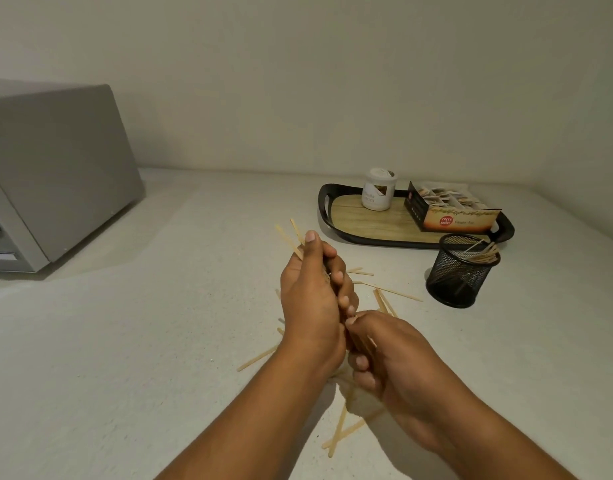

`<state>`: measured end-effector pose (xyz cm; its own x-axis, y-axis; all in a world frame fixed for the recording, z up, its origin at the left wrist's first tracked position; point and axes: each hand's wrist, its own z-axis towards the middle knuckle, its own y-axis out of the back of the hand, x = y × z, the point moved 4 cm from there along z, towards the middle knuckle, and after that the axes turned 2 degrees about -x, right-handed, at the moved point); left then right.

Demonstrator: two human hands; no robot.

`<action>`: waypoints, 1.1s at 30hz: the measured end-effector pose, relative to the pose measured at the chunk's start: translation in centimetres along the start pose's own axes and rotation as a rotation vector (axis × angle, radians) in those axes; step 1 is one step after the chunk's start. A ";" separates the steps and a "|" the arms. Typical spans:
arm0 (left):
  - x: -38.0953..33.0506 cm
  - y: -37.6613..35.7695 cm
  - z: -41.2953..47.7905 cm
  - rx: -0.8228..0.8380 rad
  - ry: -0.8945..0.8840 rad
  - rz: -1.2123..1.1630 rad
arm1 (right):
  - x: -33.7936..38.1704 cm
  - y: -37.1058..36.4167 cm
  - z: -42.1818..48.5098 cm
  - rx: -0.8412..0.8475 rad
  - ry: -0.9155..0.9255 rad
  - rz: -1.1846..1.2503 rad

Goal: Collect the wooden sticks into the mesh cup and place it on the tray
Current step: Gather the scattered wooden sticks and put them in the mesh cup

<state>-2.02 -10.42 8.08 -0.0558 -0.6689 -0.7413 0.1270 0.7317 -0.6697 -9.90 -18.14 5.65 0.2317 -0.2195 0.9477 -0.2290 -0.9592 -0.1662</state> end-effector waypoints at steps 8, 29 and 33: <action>2.7 0.1 -2.2 -0.010 0.049 0.257 | 0.7 -0.4 -0.7 -0.139 -0.243 0.664; -0.7 2.3 -3.3 0.094 -0.347 1.174 | 5.0 0.4 -4.6 0.020 0.928 -1.027; -0.7 2.4 -3.1 0.125 -0.371 1.251 | 5.1 0.0 -4.2 -0.013 0.913 -1.060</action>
<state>-4.75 -7.82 6.89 0.4376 0.4391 -0.7846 -0.0146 0.8760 0.4821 -12.71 -18.51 11.63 -0.3904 0.7972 0.4606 -0.3444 -0.5904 0.7300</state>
